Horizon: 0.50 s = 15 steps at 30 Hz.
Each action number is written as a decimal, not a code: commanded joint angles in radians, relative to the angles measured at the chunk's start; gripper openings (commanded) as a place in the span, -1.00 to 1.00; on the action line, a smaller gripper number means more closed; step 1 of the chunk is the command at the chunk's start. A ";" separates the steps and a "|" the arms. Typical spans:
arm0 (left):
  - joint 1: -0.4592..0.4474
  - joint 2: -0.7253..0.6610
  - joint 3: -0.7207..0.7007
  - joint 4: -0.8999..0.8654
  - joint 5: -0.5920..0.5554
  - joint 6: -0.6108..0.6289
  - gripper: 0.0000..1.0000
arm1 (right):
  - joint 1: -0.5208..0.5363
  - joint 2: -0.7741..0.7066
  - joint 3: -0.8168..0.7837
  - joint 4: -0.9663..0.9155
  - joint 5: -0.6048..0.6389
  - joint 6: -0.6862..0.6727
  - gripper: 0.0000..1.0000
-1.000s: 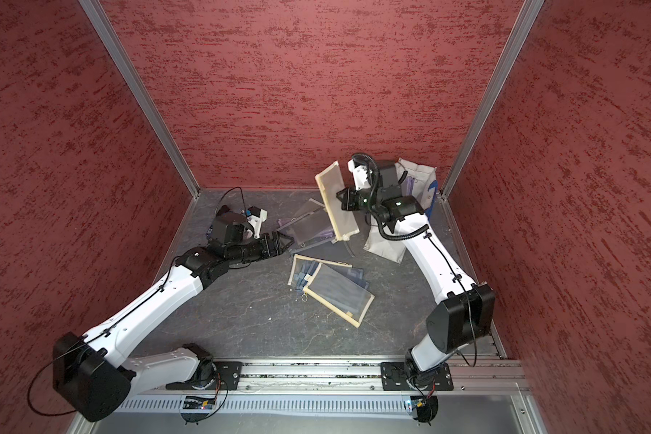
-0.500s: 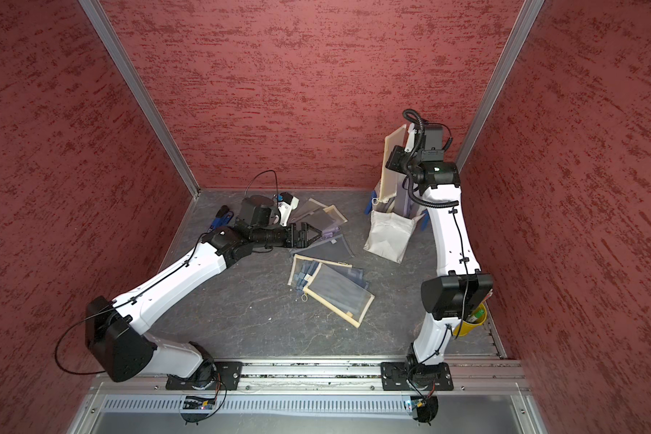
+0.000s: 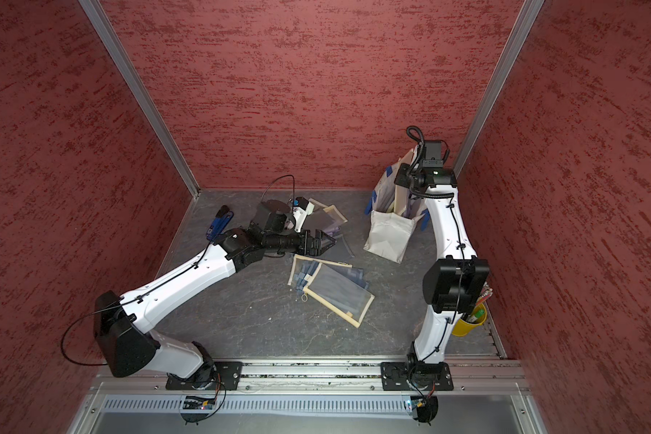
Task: Put the pencil pouch into the canvas bag
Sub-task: Place the pencil pouch in the canvas bag.
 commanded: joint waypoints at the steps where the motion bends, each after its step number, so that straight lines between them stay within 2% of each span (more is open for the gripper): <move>1: -0.014 -0.033 -0.023 -0.006 -0.049 -0.020 0.99 | -0.002 0.014 -0.065 0.073 -0.005 0.007 -1.00; 6: -0.027 -0.054 -0.070 0.015 -0.073 -0.042 0.99 | -0.002 0.031 -0.160 0.121 -0.011 0.028 -1.00; 13: -0.030 -0.058 -0.098 0.023 -0.076 -0.037 0.99 | -0.003 0.075 -0.163 0.119 -0.011 0.055 -1.00; 15: -0.029 -0.057 -0.096 0.012 -0.075 -0.027 0.99 | -0.001 0.073 -0.161 0.121 -0.004 0.060 -0.86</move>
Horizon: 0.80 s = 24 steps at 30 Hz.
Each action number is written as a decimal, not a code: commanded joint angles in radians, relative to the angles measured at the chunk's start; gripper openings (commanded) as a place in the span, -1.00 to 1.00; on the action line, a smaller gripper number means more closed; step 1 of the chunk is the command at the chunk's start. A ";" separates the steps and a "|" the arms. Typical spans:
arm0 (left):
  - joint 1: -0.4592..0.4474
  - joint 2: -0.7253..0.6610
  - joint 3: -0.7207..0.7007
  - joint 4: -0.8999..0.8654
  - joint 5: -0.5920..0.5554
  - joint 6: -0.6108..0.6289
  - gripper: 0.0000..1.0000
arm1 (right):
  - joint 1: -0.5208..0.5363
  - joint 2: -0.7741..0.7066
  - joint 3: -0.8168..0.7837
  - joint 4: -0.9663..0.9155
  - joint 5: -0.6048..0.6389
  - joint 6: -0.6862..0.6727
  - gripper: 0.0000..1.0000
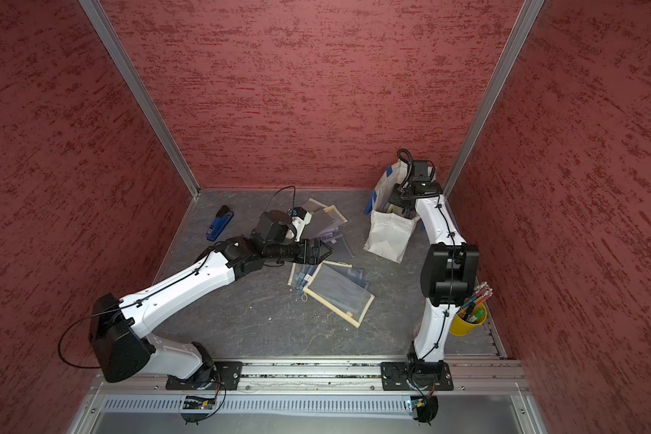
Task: Put the pencil pouch into the canvas bag
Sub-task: Place the pencil pouch in the canvas bag.
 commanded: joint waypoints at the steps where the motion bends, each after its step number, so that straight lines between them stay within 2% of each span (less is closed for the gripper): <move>1: -0.004 -0.024 0.003 0.004 -0.012 0.015 0.99 | 0.000 0.002 0.019 0.030 0.011 0.027 -0.71; 4: 0.003 -0.023 0.001 0.003 -0.004 0.025 0.99 | 0.002 -0.014 0.052 0.004 0.029 0.010 -0.30; 7: 0.012 -0.027 -0.003 0.006 0.001 0.025 0.99 | 0.010 -0.051 0.071 -0.033 0.036 -0.012 0.24; 10: 0.025 -0.037 -0.023 0.027 0.006 0.018 1.00 | 0.022 -0.116 0.055 -0.044 0.026 -0.039 0.49; 12: 0.036 -0.048 -0.044 0.042 0.013 0.009 0.99 | 0.030 -0.158 0.043 -0.053 0.009 -0.051 0.56; 18: 0.087 -0.113 -0.129 0.056 0.036 0.004 0.99 | 0.084 -0.263 0.016 -0.117 -0.097 -0.089 0.59; 24: 0.189 -0.225 -0.247 0.027 0.077 0.015 0.99 | 0.198 -0.394 -0.095 -0.141 -0.361 -0.157 0.63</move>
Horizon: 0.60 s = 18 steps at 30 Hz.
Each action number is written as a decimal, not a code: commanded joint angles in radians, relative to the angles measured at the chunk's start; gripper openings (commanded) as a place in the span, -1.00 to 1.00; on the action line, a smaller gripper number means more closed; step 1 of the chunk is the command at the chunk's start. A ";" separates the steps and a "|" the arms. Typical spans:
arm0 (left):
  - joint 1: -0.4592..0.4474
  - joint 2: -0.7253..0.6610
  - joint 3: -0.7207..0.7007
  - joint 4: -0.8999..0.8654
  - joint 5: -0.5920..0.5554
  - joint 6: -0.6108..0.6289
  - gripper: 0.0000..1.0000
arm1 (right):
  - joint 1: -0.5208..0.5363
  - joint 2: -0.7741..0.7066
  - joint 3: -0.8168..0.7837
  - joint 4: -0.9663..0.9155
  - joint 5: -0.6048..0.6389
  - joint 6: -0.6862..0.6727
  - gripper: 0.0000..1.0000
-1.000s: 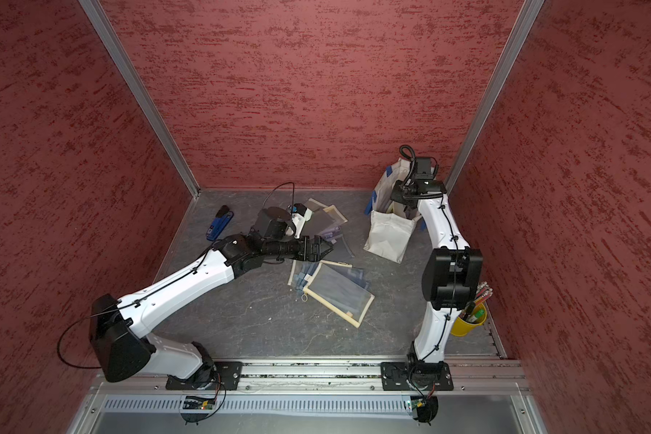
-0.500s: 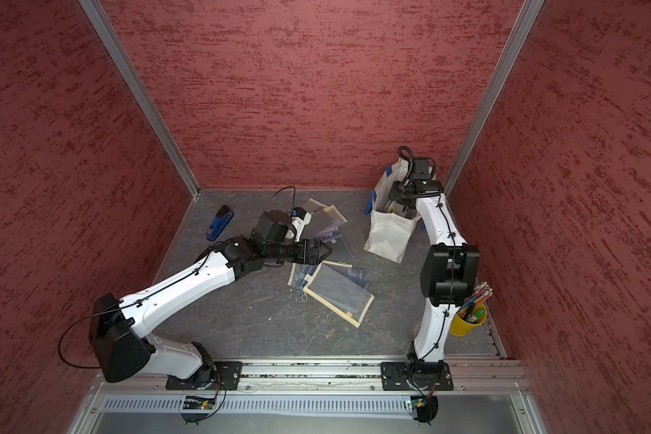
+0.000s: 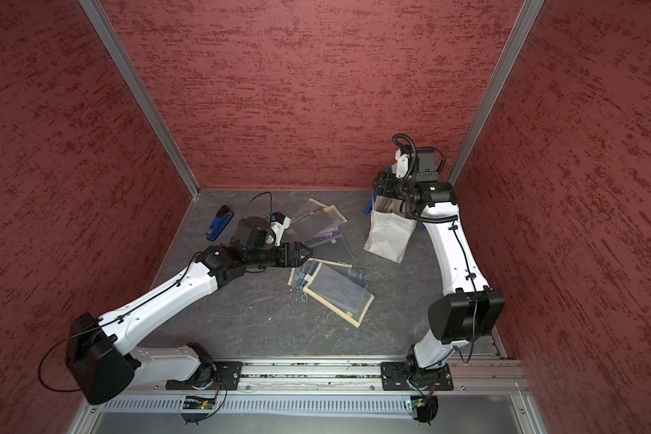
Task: Put the pencil pouch into the canvas bag
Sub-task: Place the pencil pouch in the canvas bag, then pick up the pencil pouch.
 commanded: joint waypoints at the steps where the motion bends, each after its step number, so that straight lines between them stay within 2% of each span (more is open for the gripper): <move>1: 0.057 -0.068 -0.053 -0.010 0.043 0.019 0.99 | 0.071 -0.046 -0.076 -0.066 -0.184 -0.063 0.62; 4: 0.101 -0.114 -0.105 -0.022 0.077 0.040 0.99 | 0.130 -0.097 -0.193 -0.060 -0.198 -0.077 0.62; 7: 0.106 -0.134 -0.143 -0.025 0.105 0.053 0.99 | 0.167 -0.150 -0.334 -0.013 -0.219 -0.052 0.62; 11: 0.097 -0.137 -0.225 0.064 0.162 -0.010 0.99 | 0.223 -0.218 -0.514 0.073 -0.243 -0.027 0.60; 18: 0.023 -0.018 -0.323 0.233 0.168 -0.103 0.99 | 0.326 -0.253 -0.816 0.274 -0.212 0.094 0.56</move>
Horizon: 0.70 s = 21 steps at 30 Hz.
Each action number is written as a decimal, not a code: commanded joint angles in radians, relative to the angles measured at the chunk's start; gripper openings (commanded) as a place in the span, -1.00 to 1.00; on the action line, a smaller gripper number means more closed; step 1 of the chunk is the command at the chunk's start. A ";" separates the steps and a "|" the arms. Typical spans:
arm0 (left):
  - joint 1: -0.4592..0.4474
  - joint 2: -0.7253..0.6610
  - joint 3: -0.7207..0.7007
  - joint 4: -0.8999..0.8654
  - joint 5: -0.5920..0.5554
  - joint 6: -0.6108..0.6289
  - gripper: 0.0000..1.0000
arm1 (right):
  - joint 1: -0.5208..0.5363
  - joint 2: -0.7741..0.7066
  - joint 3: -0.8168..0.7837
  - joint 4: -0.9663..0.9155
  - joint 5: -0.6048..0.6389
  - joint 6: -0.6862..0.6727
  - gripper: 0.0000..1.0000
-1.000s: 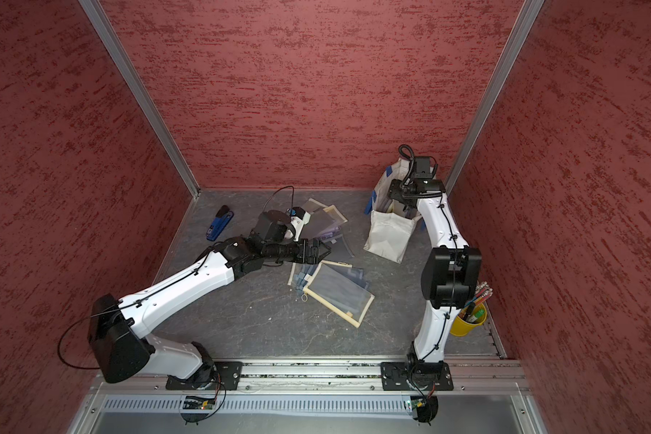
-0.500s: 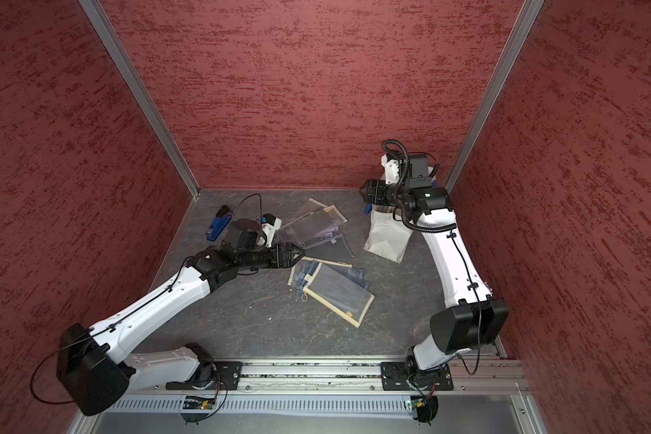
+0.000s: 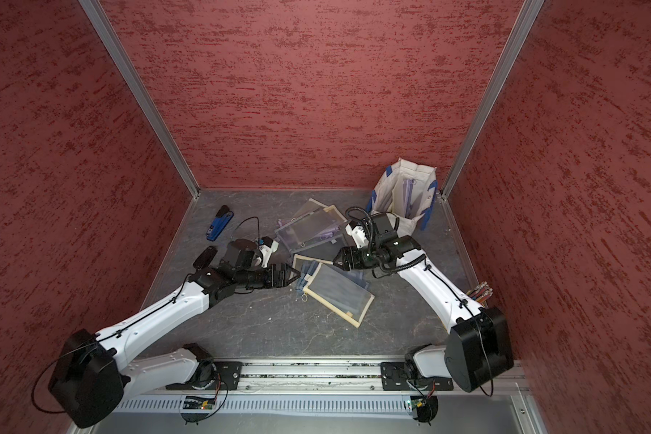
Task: Put the pencil pouch into the canvas bag
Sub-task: Pick up the pencil pouch.
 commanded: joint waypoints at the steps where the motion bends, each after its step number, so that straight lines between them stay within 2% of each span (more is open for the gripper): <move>1: -0.028 0.070 -0.013 0.134 0.021 -0.045 1.00 | 0.032 -0.005 -0.078 0.151 0.012 0.068 0.56; 6: -0.048 0.191 0.002 0.217 0.040 -0.070 0.96 | 0.037 0.053 -0.122 0.219 0.117 0.114 0.55; 10: -0.085 0.240 0.008 0.227 0.049 -0.080 0.90 | 0.036 0.105 -0.063 0.216 0.163 0.092 0.57; 15: -0.115 0.266 -0.018 0.273 0.062 -0.128 0.87 | 0.035 0.223 -0.043 0.229 0.120 0.060 0.55; 21: -0.123 0.300 -0.056 0.374 0.071 -0.209 0.82 | 0.035 0.218 -0.108 0.242 0.086 0.053 0.53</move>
